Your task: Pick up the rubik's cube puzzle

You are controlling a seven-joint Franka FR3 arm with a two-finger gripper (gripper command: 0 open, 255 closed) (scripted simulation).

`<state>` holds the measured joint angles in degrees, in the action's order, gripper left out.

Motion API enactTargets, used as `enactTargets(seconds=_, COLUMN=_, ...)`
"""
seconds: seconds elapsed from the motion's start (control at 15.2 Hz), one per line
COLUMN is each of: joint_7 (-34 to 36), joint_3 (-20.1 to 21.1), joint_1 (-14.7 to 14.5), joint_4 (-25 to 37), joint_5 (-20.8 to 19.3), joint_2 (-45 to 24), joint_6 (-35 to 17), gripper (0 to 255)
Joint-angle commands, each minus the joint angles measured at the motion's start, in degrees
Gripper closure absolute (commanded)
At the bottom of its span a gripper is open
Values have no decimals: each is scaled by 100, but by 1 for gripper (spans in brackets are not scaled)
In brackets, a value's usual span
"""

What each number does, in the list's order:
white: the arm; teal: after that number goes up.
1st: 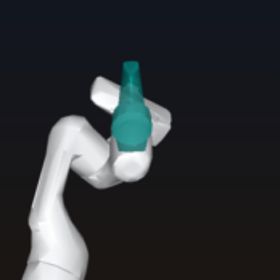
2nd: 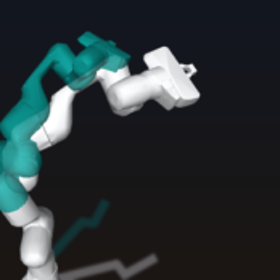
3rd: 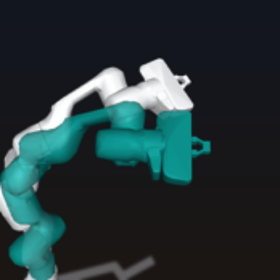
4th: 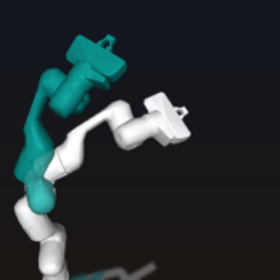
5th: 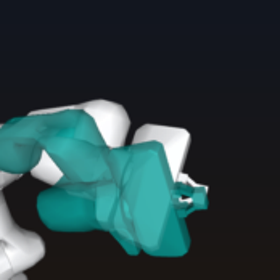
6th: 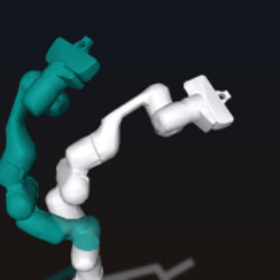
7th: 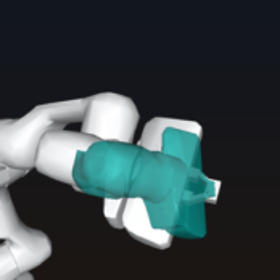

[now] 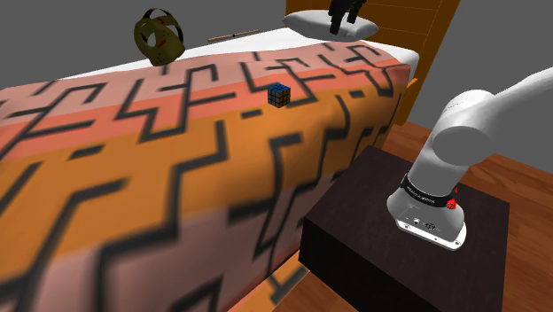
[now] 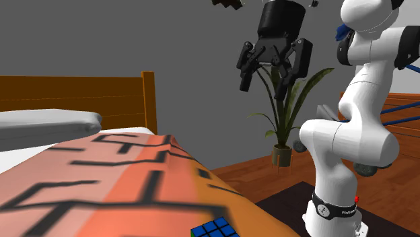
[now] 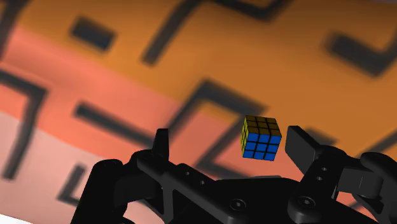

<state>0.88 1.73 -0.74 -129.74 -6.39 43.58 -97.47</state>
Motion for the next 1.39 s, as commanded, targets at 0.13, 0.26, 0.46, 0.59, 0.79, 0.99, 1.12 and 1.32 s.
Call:
enactTargets(seconds=0.13, joint_7=108, joint_3=33, joint_1=-11, joint_4=42, joint_5=83, joint_2=-387, joint_6=-182, gripper=0)
enactTargets(seconds=0.26, joint_7=210, joint_3=66, joint_1=-22, joint_4=107, joint_5=166, joint_2=-785, joint_6=-355, gripper=0)
enactTargets(seconds=0.46, joint_7=352, joint_3=110, joint_1=-45, joint_4=246, joint_5=286, joint_2=-1401, joint_6=-595, gripper=0)
enactTargets(seconds=0.59, joint_7=438, joint_3=136, joint_1=-62, joint_4=366, joint_5=366, joint_2=-1821, joint_6=-740, gripper=0)
enactTargets(seconds=0.79, joint_7=555, joint_3=174, joint_1=-89, joint_4=589, joint_5=485, joint_2=-2463, joint_6=-931, gripper=0)
enactTargets(seconds=0.99, joint_7=659, joint_3=210, joint_1=-119, joint_4=861, joint_5=604, joint_2=-3117, joint_6=-1088, gripper=0)
enactTargets(seconds=1.12, joint_7=722, joint_3=232, joint_1=-139, joint_4=1069, joint_5=683, joint_2=-3557, joint_6=-1172, gripper=0)
enactTargets(seconds=1.32, joint_7=789, joint_3=259, joint_1=-162, joint_4=1344, joint_5=777, joint_2=-4080, joint_6=-1249, gripper=0)
